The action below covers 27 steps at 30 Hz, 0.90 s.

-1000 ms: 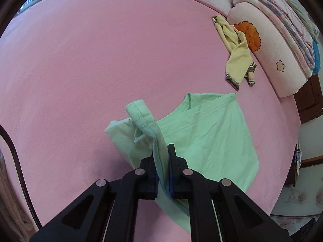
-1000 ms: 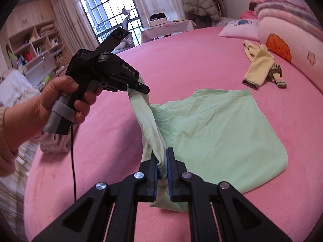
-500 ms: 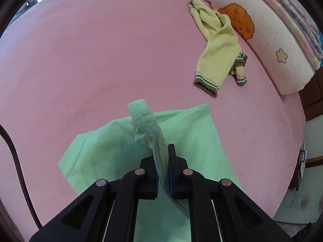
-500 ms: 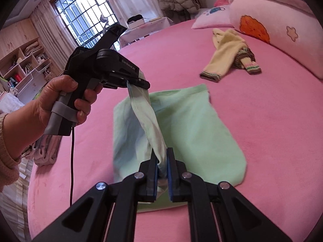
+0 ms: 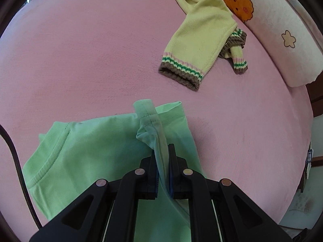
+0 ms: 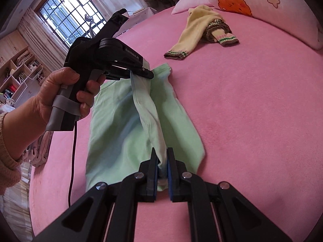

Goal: Fold small clothes
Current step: 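Lift the held side with both tools and fold it over the shirt's middle, then open both tools and release the folded side onto the shirt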

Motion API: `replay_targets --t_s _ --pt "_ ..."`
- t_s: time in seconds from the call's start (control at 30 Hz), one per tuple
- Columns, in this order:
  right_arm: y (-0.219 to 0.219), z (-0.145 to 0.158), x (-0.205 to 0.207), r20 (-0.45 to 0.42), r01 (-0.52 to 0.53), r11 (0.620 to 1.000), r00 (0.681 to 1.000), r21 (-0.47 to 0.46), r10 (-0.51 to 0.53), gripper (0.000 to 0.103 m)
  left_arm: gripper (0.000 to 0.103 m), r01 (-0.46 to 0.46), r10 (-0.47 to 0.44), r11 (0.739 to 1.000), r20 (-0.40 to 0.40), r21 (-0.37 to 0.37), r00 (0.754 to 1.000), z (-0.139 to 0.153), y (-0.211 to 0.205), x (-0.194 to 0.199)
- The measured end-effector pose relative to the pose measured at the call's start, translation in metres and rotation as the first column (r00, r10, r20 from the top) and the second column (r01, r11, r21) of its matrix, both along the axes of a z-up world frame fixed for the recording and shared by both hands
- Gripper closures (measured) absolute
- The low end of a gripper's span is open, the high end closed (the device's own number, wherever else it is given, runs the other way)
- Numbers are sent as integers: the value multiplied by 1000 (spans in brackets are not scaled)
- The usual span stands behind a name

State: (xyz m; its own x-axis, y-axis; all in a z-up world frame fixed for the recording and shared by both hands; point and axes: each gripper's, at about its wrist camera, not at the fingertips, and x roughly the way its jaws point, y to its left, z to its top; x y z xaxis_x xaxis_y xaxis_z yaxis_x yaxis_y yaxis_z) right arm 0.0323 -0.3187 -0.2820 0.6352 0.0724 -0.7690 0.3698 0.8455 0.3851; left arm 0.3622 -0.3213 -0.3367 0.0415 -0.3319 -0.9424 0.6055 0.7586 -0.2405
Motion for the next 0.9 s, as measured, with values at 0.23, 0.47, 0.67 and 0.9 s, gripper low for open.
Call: replay_targets --t_s 0.23,0.47,0.67,0.9 --pt "-12 -15 0 -51 -7 1000 999 -19 6 91 94 -54 54 998 -10 35 998 -14 -14 1" --pt "-20 -20 -2 -112 25 993 993 -112 -37 87 72 -85 85 996 -13 13 996 -6 -20 -4" --pt "-29 -16 -11 -130 47 988 989 -148 -67 87 55 -86 85 996 -13 -40 996 9 -27 -19" --pt "-33 10 -4 -67 23 984 997 -174 -36 87 52 -89 93 992 36 -88 995 40 -12 -36"
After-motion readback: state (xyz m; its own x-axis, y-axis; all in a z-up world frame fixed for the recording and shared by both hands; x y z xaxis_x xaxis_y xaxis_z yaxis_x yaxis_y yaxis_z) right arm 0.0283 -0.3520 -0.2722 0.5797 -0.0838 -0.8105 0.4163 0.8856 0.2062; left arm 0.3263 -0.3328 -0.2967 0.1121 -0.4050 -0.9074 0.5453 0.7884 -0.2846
